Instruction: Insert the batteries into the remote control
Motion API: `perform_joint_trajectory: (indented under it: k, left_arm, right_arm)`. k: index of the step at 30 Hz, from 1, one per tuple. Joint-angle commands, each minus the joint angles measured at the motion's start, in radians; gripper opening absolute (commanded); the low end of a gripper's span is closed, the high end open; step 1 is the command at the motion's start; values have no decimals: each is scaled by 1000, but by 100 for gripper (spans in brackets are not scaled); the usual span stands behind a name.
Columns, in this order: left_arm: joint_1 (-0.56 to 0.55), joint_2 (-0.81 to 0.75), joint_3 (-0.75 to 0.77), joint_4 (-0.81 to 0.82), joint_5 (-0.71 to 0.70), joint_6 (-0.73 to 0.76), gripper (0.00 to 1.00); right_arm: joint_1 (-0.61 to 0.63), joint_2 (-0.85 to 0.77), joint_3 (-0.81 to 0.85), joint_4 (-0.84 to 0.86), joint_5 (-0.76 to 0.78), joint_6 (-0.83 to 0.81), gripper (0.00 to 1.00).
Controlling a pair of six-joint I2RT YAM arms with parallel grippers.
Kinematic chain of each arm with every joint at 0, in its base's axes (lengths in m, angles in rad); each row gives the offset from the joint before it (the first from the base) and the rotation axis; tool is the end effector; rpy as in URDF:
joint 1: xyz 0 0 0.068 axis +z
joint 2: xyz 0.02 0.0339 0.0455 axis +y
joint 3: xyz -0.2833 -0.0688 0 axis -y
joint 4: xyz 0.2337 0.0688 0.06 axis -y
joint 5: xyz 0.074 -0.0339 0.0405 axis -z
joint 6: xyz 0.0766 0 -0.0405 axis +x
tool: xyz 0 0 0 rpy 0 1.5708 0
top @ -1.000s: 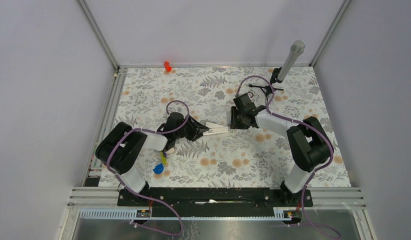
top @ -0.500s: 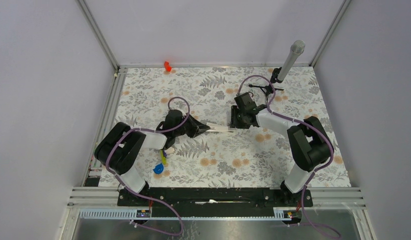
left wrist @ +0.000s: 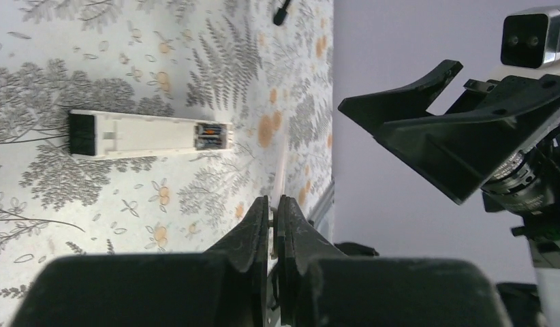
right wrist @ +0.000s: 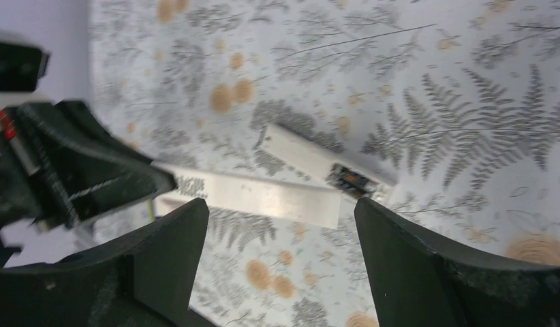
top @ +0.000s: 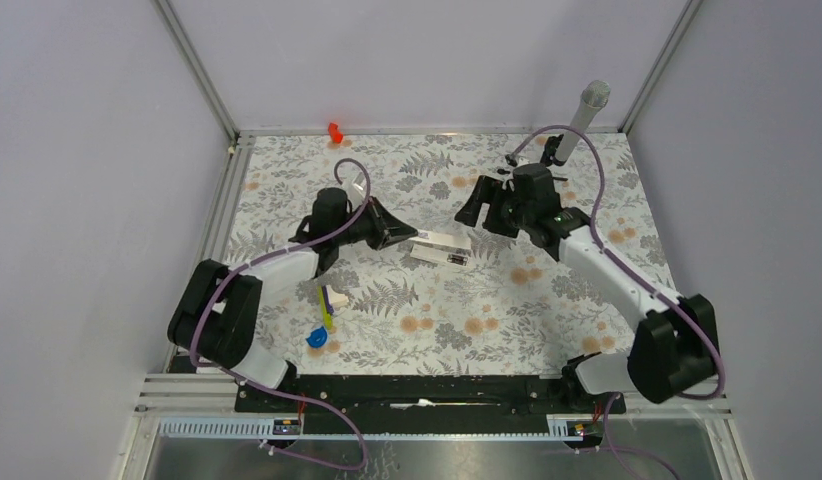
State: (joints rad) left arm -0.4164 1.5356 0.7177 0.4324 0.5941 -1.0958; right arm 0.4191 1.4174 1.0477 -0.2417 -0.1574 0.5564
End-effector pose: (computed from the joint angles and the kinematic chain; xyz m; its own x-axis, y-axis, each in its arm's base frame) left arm 0.2945 -0.1771 0.2154 -0.8772 -0.4178 -0.2366 0.0644 0.3859 -0.9203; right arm 0.3046 0.1489 0.2791 -0.7194 0.2505 -0.6478 -0.1639 0.8451 0.5089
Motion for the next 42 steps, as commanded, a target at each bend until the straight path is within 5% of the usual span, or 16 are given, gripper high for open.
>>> perform_joint_trajectory:
  k: [1, 12, 17, 21, 23, 25, 28, 42]
  left_arm:
    - [50, -79, 144, -147, 210, 122, 0]
    - [112, -131, 274, -247, 435, 105, 0]
    - [123, -147, 294, -250, 469, 85, 0]
    - [147, -150, 291, -242, 475, 67, 0]
    - [154, -158, 281, -217, 473, 50, 0]
    - [163, -169, 273, -183, 476, 29, 0]
    - [173, -183, 274, -168, 479, 18, 0]
    - [192, -183, 286, -144, 505, -6, 0]
  right_arm:
    - [-10, -133, -78, 148, -206, 75, 87]
    - [-10, -265, -127, 183, -264, 121, 82]
    - [-11, -296, -217, 486, -437, 269, 64]
    - [-11, -267, -215, 530, -516, 326, 54]
    - [-11, -257, -216, 510, -524, 331, 57]
    - [-11, -263, -226, 469, -480, 321, 73]
    - [-11, -279, -249, 452, -415, 305, 83]
    - [-11, -235, -247, 515, -421, 312, 81]
